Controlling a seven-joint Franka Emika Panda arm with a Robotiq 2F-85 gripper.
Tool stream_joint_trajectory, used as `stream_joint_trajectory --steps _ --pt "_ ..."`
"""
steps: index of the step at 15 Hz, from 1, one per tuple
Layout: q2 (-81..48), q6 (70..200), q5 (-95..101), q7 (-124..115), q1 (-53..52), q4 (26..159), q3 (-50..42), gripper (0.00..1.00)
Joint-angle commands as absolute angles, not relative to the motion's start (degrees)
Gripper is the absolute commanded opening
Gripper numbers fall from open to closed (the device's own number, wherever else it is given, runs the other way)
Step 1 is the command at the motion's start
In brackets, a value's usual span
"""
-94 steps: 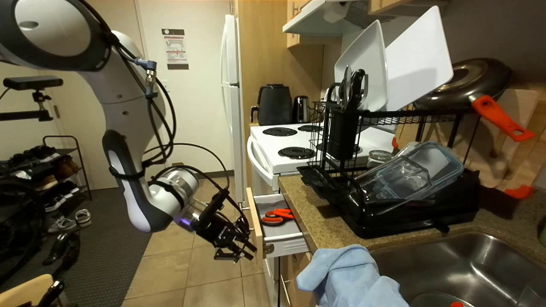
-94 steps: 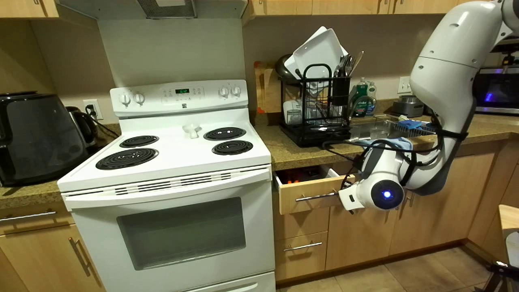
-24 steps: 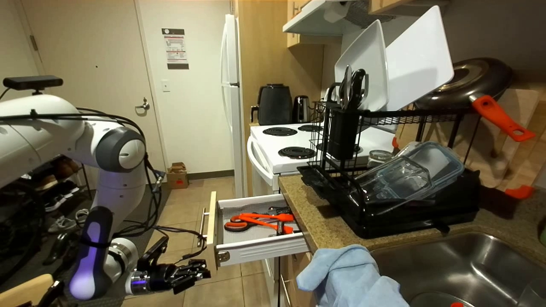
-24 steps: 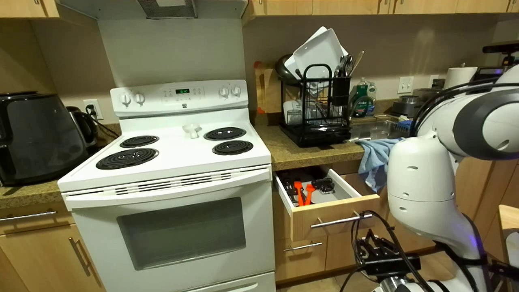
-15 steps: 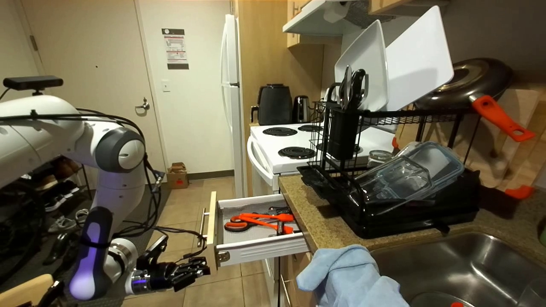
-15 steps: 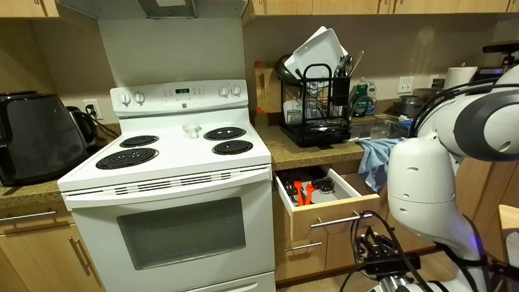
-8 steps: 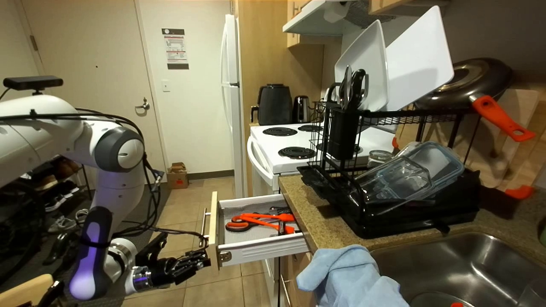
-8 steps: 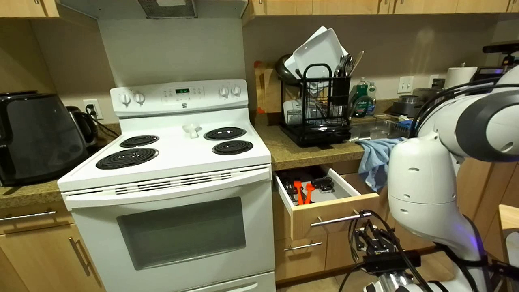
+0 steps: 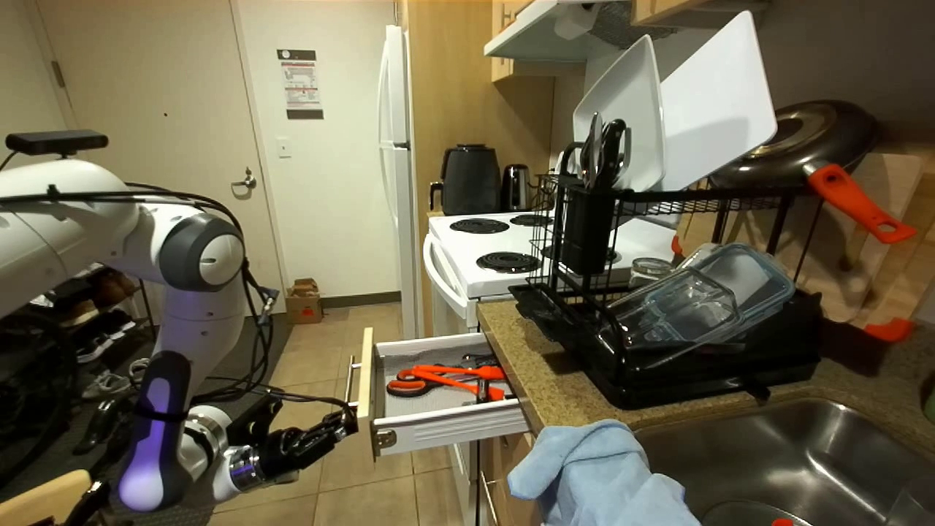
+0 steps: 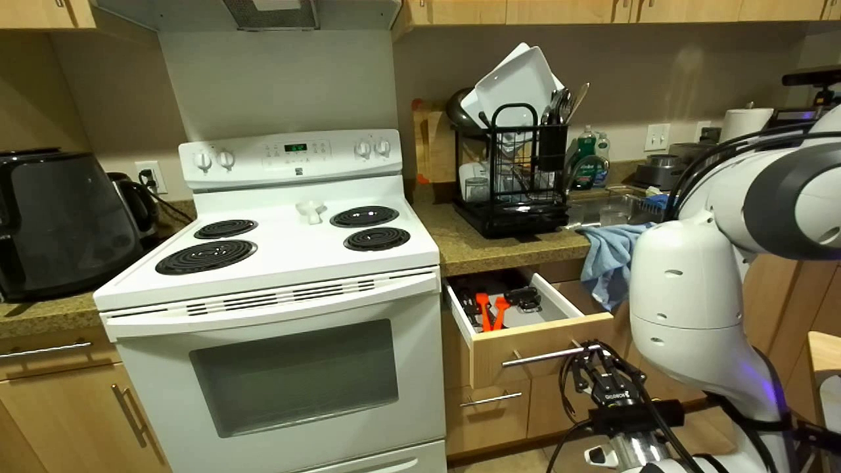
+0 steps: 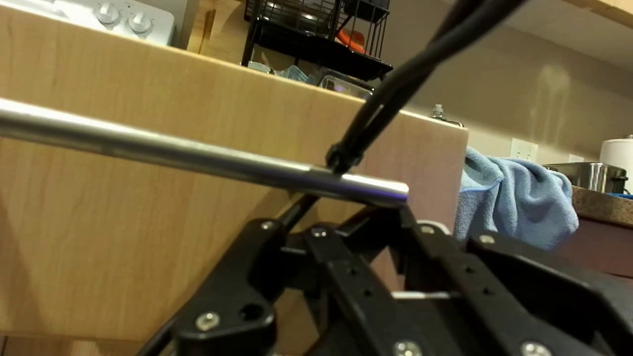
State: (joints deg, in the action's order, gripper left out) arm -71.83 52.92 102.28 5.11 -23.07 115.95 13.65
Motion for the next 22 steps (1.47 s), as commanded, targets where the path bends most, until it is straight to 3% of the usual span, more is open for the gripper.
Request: stream_joint_trajectory --steps 1,13,22 --pt "-64.7 52.19 102.94 6.89 -23.13 123.32 15.73 0.01" --pt "-41.7 77.01 103.76 11.41 -16.14 137.65 21.82 0.01" --pt "-38.15 78.72 103.43 19.72 -17.97 137.69 18.16 0.01"
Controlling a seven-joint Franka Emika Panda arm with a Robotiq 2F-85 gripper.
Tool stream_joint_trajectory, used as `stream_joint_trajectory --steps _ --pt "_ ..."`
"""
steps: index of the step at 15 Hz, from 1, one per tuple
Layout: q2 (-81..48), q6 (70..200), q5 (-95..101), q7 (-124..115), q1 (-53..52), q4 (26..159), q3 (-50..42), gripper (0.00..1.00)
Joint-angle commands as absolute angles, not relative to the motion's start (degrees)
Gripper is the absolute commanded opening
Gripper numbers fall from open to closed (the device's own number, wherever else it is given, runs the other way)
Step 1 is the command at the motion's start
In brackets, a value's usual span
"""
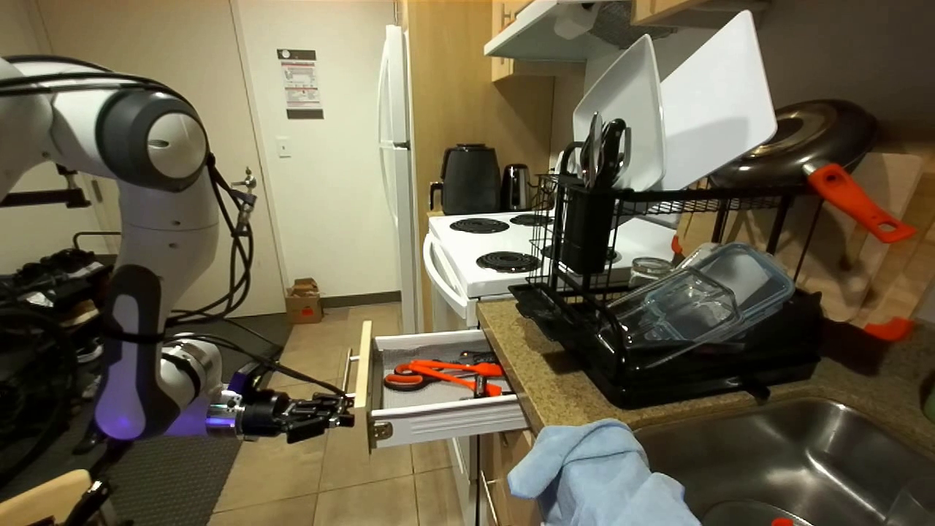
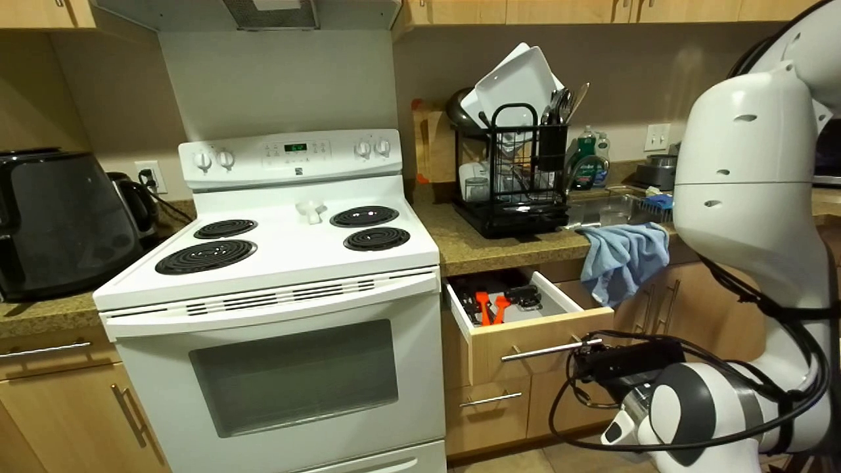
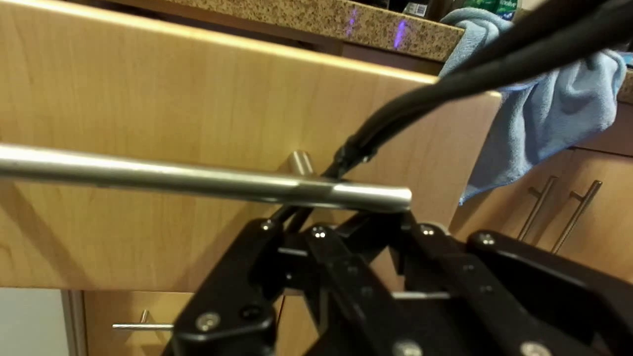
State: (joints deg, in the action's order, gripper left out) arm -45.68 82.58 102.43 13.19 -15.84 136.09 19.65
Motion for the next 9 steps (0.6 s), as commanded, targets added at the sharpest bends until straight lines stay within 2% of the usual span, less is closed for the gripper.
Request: stream_joint_trajectory --steps 1,9 --pt "-37.96 78.89 103.91 20.48 -17.9 137.68 17.69 0.01" --pt "-39.52 81.53 109.57 25.41 -17.18 135.25 12.08 0.01"
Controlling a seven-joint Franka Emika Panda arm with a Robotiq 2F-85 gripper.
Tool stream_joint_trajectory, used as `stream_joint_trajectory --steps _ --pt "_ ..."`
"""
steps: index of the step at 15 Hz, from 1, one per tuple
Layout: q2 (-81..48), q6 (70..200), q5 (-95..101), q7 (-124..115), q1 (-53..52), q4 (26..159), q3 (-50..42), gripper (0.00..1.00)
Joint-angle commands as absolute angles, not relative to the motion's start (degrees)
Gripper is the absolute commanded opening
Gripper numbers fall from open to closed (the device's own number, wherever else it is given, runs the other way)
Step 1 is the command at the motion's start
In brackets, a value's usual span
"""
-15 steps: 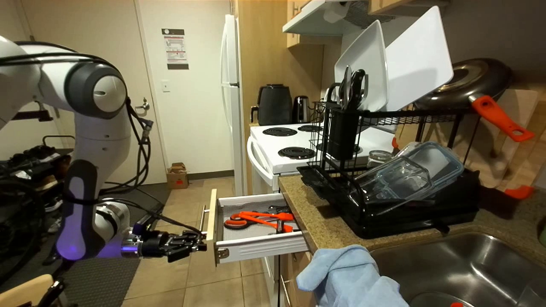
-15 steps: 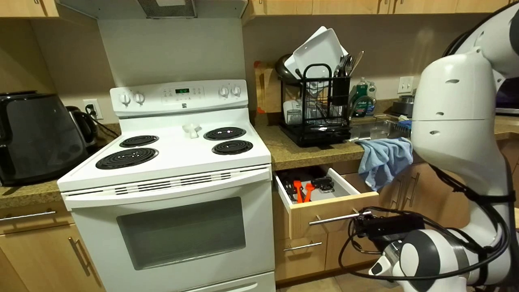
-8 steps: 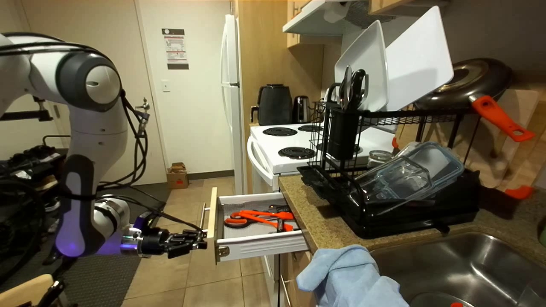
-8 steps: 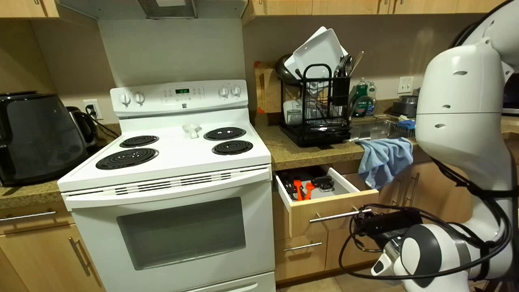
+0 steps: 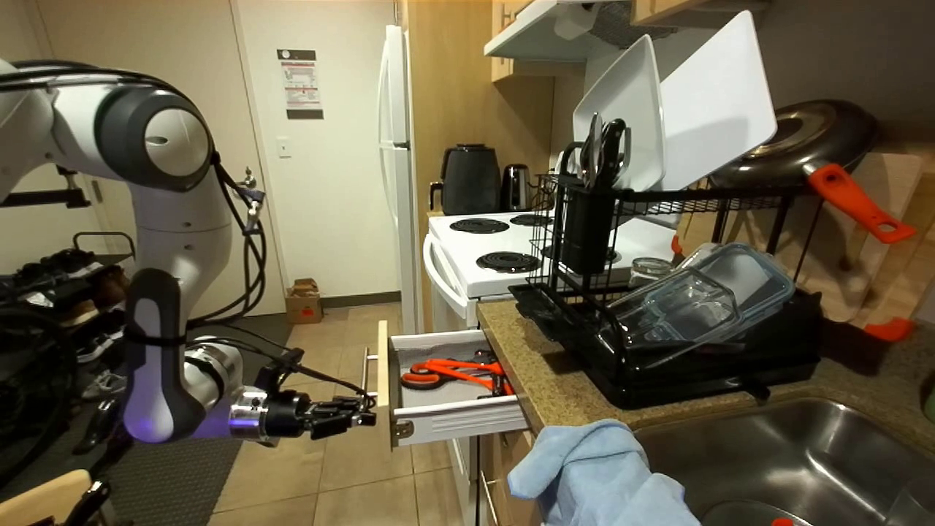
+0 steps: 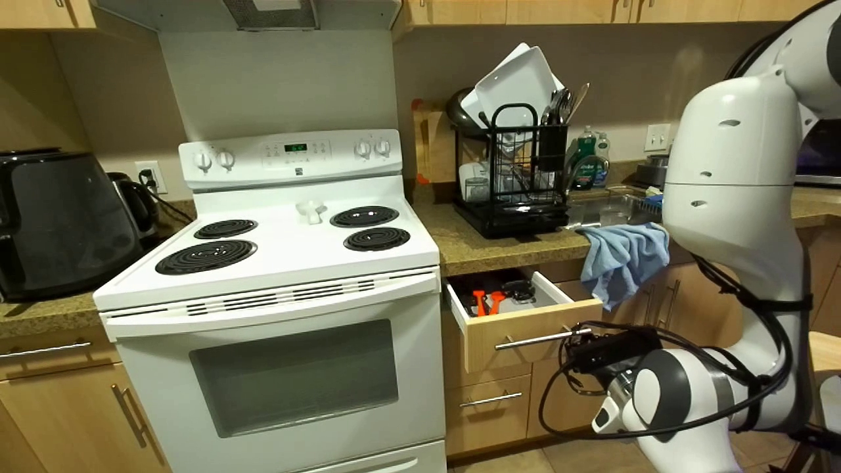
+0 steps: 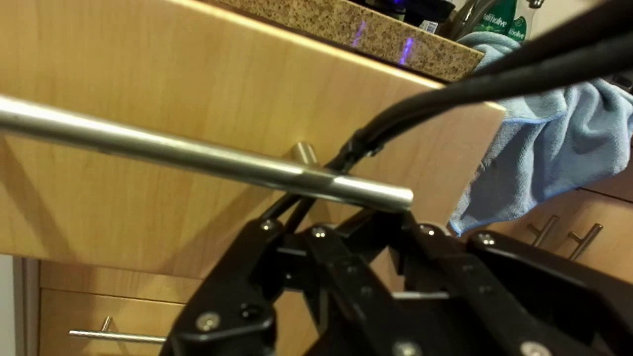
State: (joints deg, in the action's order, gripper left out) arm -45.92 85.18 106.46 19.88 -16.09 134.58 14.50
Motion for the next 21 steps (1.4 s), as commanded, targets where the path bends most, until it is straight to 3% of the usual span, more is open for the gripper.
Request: stream_joint_trajectory --steps 1,21 --pt "-39.02 81.99 109.94 25.89 -17.15 135.12 11.62 0.01" --pt "-38.02 87.78 99.27 27.14 -15.78 127.27 11.96 0.01"
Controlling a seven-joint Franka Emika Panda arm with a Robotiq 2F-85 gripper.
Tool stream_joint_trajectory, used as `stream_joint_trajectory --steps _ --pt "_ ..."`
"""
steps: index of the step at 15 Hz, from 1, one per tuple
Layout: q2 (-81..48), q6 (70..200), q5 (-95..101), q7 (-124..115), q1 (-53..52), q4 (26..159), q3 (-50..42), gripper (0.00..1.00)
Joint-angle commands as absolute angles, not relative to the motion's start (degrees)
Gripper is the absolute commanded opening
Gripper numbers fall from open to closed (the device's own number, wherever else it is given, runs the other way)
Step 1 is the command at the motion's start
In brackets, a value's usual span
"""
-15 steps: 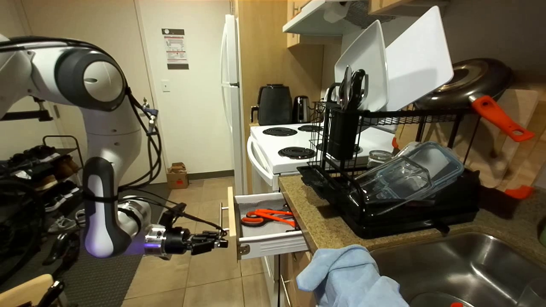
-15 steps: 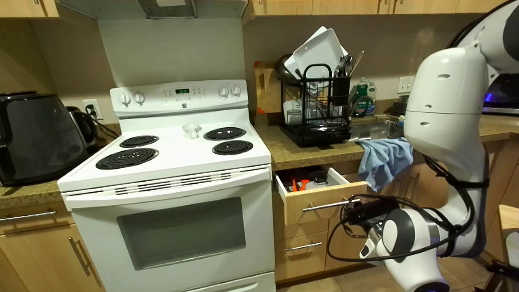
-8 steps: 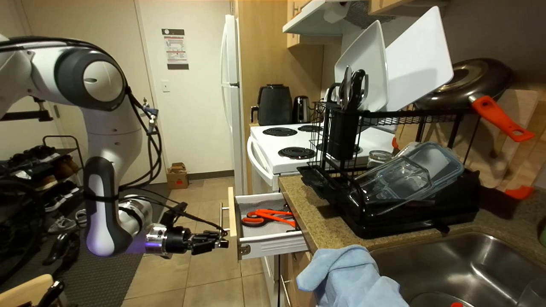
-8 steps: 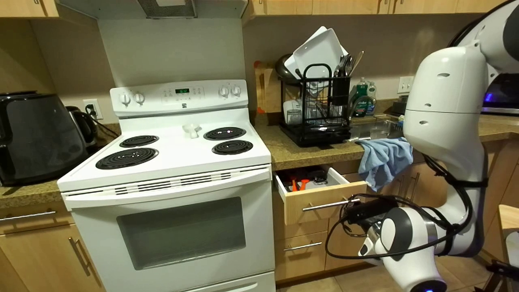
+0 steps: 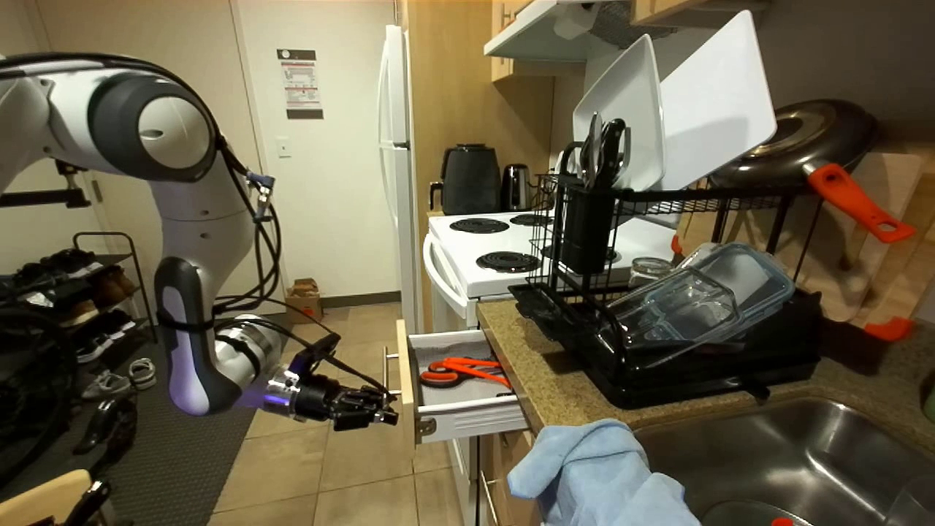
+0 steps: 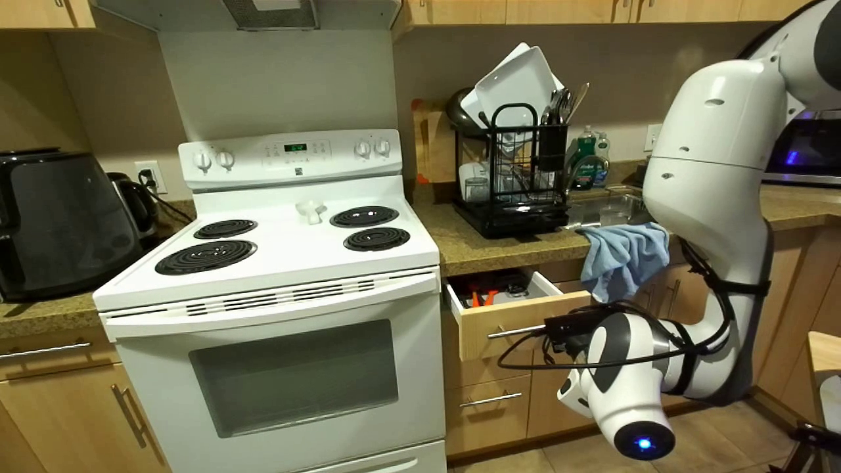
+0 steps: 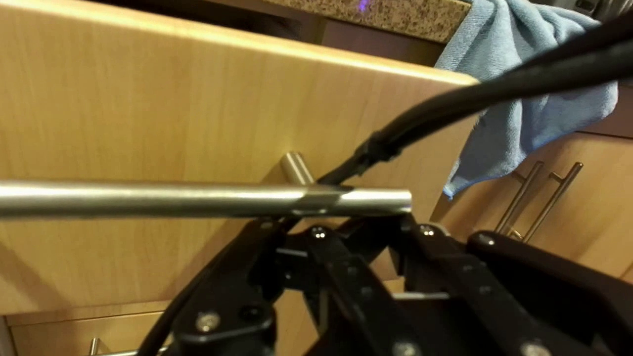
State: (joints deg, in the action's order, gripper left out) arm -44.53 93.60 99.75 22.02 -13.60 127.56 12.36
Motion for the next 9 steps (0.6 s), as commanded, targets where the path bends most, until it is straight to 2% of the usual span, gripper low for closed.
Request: stream_joint_trajectory --steps 1,2,6,9 --pt "-38.25 87.23 98.32 27.23 -15.94 126.82 11.97 0.29" --pt "-44.71 93.44 99.02 22.05 -13.57 127.01 12.5 0.05" --pt "-45.25 93.57 98.7 22.13 -13.71 125.68 12.55 0.28" --pt "-45.25 93.57 98.67 22.14 -13.72 125.63 12.57 0.29"
